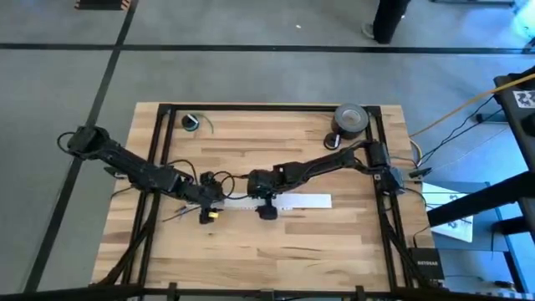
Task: Ziptie cables
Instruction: Close the white cable duct
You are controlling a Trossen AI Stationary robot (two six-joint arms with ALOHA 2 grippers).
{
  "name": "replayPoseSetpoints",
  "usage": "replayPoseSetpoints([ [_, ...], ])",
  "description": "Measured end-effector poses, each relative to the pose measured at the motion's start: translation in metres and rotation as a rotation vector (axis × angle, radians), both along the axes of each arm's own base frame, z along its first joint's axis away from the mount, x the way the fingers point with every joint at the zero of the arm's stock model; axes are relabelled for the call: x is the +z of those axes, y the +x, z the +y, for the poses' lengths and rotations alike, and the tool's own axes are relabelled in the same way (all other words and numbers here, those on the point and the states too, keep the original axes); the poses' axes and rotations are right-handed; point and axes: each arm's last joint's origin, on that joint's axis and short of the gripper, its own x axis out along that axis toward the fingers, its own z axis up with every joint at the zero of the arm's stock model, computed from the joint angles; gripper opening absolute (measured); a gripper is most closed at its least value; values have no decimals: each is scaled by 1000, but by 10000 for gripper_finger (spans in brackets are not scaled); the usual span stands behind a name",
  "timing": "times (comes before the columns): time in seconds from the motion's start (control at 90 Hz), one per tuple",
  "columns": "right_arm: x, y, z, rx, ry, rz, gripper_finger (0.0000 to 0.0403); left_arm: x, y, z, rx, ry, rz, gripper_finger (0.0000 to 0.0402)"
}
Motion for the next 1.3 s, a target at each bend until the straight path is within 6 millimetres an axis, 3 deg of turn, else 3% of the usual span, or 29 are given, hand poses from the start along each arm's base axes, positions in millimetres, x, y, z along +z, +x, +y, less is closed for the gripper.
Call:
replayPoseSetpoints([
  [0.222, 2, 2, 0, -4, -5, -30, 356, -4, -2, 1, -3, 0, -8, 239],
  [0.7, 3, 2, 1, 11, 16, -33, 352, -4, -2, 1, -3, 3, 1, 234],
  [0.844, 3, 2, 1, 11, 17, -33, 318, -4, -2, 1, 1, 1, 2, 234],
  [1.111, 4, 2, 1, 10, 22, -32, 210, -5, -3, 1, 4, -1, 4, 234],
  [1.3, 6, 6, 1, 11, 52, -79, 208, -5, -3, 1, 2, -6, 5, 234],
])
